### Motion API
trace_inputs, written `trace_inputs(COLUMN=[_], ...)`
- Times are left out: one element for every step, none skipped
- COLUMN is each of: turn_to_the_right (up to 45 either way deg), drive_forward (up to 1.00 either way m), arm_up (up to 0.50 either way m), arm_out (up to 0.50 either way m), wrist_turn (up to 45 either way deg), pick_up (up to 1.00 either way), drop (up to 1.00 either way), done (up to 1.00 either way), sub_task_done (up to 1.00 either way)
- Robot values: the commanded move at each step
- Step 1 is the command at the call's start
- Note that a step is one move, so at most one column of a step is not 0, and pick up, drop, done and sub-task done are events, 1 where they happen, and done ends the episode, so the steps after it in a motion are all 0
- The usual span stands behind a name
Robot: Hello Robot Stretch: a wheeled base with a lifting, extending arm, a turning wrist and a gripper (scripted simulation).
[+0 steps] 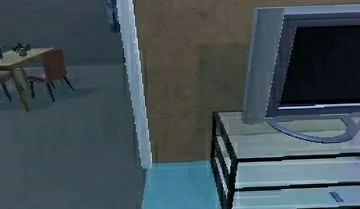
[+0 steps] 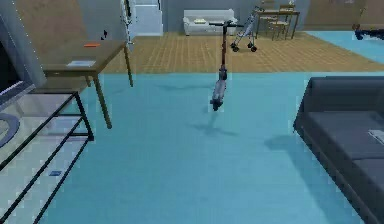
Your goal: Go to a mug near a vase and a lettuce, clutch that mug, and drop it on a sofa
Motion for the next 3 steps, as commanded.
trace_inputs(turn_to_the_right=[42.0, 0.0, -45.0], drive_forward=[0.00, 0.10, 0.00], arm_up=[0.00, 0.00, 0.00], arm_out=[0.00, 0.00, 0.00], wrist_turn=[0.0, 0.0, 0.0], pick_up=[0.00, 0.00, 0.00], drop=[0.00, 0.00, 0.00], done=[0.00, 0.00, 0.00], sub_task_done=[0.00, 0.00, 0.00])
